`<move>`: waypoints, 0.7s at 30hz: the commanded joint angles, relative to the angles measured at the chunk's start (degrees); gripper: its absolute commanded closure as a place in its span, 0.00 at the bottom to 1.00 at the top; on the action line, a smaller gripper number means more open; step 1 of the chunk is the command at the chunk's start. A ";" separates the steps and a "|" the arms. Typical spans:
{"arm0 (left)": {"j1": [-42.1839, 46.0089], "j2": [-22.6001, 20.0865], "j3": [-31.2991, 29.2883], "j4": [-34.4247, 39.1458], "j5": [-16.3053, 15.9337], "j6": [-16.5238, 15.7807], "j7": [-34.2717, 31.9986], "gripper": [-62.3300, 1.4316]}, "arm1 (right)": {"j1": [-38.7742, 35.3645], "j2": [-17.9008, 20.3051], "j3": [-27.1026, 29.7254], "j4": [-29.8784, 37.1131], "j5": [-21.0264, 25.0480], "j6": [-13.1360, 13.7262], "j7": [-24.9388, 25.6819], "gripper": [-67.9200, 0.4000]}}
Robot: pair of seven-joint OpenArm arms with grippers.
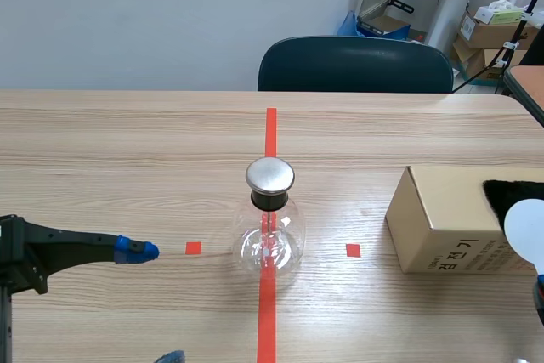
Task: Do the electroscope experiment
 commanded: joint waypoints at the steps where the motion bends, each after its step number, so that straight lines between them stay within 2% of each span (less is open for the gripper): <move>1: 0.46 0.57 -0.20 1.14 -0.35 -0.13 -0.76 0.25 | -0.26 0.79 0.20 0.52 0.02 -2.62 -0.24 0.98; 21: 0.46 1.53 -0.20 1.14 -0.35 -0.07 2.14 0.25 | -0.26 0.79 0.22 0.52 0.07 -2.62 -0.46 0.98</move>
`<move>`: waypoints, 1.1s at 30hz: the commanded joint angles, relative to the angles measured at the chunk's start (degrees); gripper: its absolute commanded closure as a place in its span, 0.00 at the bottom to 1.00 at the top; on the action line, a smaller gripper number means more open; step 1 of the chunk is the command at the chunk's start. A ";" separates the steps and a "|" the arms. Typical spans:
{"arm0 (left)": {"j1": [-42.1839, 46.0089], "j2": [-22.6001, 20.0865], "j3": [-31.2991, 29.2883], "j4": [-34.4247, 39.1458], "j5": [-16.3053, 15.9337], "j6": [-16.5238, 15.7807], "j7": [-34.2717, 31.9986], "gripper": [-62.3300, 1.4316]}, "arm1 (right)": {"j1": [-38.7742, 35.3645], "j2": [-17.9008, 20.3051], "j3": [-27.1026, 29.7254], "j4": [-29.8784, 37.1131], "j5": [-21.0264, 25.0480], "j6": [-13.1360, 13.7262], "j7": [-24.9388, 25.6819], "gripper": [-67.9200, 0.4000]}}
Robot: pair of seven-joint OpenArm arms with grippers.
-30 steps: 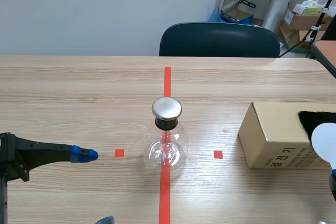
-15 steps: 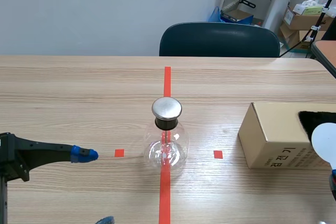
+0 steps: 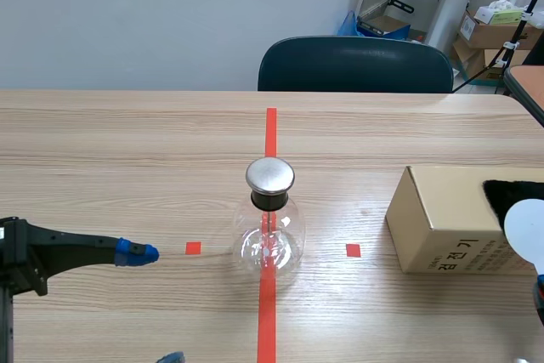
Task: Do the electroscope experiment
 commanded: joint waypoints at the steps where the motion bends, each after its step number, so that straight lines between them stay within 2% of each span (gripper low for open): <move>1: 0.42 1.68 -0.20 1.14 -0.33 -0.09 0.50 0.25 | -0.26 0.81 0.22 0.57 0.26 -2.62 -0.42 0.98; 7: 0.28 4.72 -0.26 1.14 -0.28 0.11 4.07 0.25 | -1.60 0.94 0.22 5.90 0.57 -2.62 -4.72 0.98; 13: -0.04 7.13 -0.57 1.11 -0.11 0.07 6.16 0.25 | -5.05 0.92 0.04 16.26 3.08 3.21 -8.87 0.98; 15: -0.85 8.24 -0.57 0.87 -0.11 0.07 7.65 0.30 | -5.88 0.94 -0.37 19.93 4.31 5.05 -10.71 0.98; 20: -3.78 11.39 -0.57 -2.21 -0.11 0.07 10.58 0.51 | -6.99 0.94 -2.93 28.41 5.25 7.93 -16.59 0.98; 24: -6.49 14.01 -0.57 -6.45 -0.11 0.02 10.78 0.52 | -6.91 0.96 -7.39 33.11 3.78 7.98 -22.34 0.98; 30: -10.51 16.98 -0.57 -13.66 -0.11 -0.04 10.75 0.72 | -6.71 1.29 -16.81 35.47 -3.21 7.32 -30.91 0.98; 33: -12.15 18.25 -0.57 -16.70 -0.11 -0.15 10.51 0.79 | -6.25 1.86 -21.99 35.47 -6.45 5.81 -35.82 0.98</move>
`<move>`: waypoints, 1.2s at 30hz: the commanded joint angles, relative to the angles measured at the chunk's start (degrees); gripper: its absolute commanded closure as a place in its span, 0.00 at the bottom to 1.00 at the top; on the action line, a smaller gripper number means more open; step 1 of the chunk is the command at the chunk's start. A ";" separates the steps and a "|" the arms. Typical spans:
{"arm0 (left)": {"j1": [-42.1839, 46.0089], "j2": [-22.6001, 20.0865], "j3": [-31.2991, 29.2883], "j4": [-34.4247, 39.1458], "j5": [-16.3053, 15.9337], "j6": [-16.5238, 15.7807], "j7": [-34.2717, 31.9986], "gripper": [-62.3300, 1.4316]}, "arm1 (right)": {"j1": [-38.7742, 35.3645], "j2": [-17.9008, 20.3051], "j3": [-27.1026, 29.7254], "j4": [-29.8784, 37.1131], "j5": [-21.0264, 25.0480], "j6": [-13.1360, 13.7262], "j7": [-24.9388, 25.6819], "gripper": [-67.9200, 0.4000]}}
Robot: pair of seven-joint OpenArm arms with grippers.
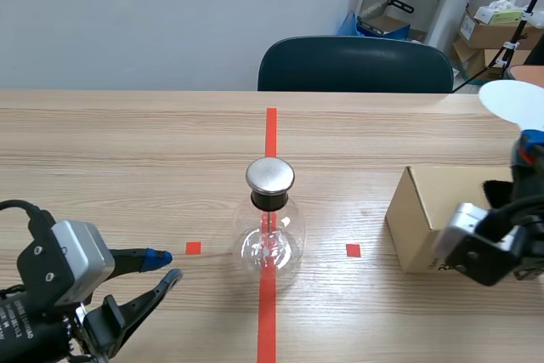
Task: Do the electroscope experiment
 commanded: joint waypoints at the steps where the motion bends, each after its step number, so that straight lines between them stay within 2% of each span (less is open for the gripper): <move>1: -0.74 1.01 -0.20 0.13 -0.33 -0.20 -1.31 0.80 | 1.22 1.51 -1.46 0.17 -0.92 -1.66 -2.56 0.98; 6: -2.71 3.56 -0.17 -3.85 -0.33 -0.52 -1.60 0.80 | 2.86 1.68 -8.76 0.15 -5.64 -2.34 -9.73 0.98; 11: -4.85 5.66 0.39 -6.62 -0.28 -0.63 -1.66 0.84 | 3.82 1.68 -14.49 -0.39 -9.44 -2.29 -14.49 0.98; 17: -7.89 7.61 1.60 -9.75 -0.11 -1.95 -1.88 0.84 | 6.08 2.80 -20.74 -5.40 -9.66 -2.38 -20.74 0.98; 21: -10.12 8.50 2.84 -12.07 -0.11 -2.14 -1.92 0.84 | 7.82 3.26 -23.23 -9.88 -9.66 -4.59 -23.43 0.98; 25: -11.56 9.33 3.80 -14.01 -0.11 -2.38 -1.90 0.84 | 9.46 3.23 -24.74 -13.64 -9.66 -7.19 -23.82 0.98; 30: -12.44 10.19 4.11 -15.54 0.09 -3.30 -1.99 0.85 | 10.84 3.23 -26.08 -16.31 -9.66 -7.56 -22.99 0.98; 32: -12.50 10.56 4.13 -15.96 0.17 -3.45 -2.10 0.84 | 10.86 3.23 -26.49 -16.50 -9.66 -8.98 -22.01 0.98; 36: -12.48 11.08 4.13 -16.00 1.75 -4.68 -2.14 0.84 | 10.84 3.23 -26.86 -16.50 -9.66 -9.48 -20.35 0.98</move>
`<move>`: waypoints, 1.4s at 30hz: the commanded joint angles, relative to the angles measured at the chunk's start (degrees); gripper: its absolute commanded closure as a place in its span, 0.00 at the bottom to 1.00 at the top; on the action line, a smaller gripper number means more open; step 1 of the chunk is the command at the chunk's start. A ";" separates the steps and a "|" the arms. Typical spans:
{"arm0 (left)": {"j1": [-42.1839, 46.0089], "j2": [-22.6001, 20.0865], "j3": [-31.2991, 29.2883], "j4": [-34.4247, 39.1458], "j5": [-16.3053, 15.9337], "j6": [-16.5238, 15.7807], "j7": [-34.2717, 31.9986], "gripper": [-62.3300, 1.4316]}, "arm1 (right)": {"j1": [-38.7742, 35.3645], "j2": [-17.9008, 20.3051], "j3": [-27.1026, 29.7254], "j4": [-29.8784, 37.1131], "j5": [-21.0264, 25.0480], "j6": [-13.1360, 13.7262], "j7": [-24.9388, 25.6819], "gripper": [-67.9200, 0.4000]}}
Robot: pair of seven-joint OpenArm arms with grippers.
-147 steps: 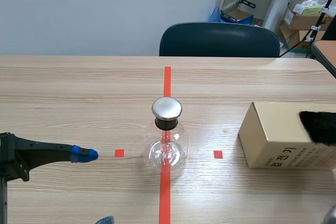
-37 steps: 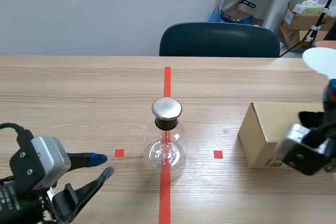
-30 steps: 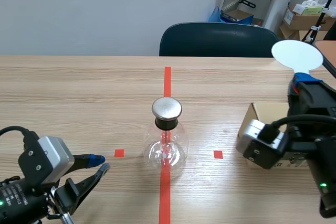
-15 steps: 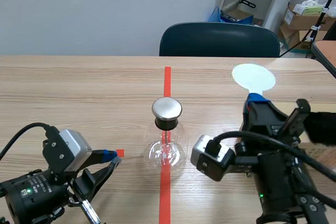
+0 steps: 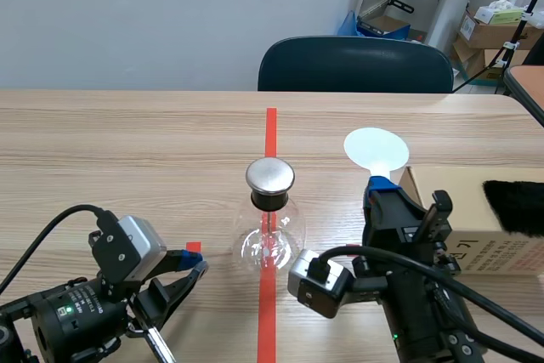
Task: Do the electroscope experiment
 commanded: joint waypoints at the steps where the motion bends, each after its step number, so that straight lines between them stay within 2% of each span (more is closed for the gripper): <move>1: -0.33 0.63 0.11 0.90 0.59 -0.76 -0.98 0.84 | 0.50 0.61 0.11 1.25 -0.04 -3.30 0.35 0.98; 10: -0.33 0.92 0.11 0.90 1.01 -0.76 -0.96 0.84 | 0.04 0.96 0.20 1.57 -0.04 -3.30 -0.59 0.98; 18: -0.31 0.90 0.07 0.90 1.01 -0.76 -0.50 0.84 | -1.62 0.94 0.22 5.90 -0.04 -3.30 -1.31 0.98; 31: -0.31 0.90 0.07 0.90 1.01 -0.74 -0.28 0.84 | -2.21 0.94 0.22 5.92 -0.04 -3.30 -0.07 0.98; 34: -0.31 0.90 0.07 0.90 1.01 -0.74 -0.28 0.84 | -2.23 0.92 0.20 5.90 -0.04 -2.16 -0.07 0.98; 42: -0.31 0.90 0.07 0.90 0.98 -0.74 -0.28 0.84 | -2.23 0.92 0.22 5.90 -0.04 -2.10 -0.02 0.98</move>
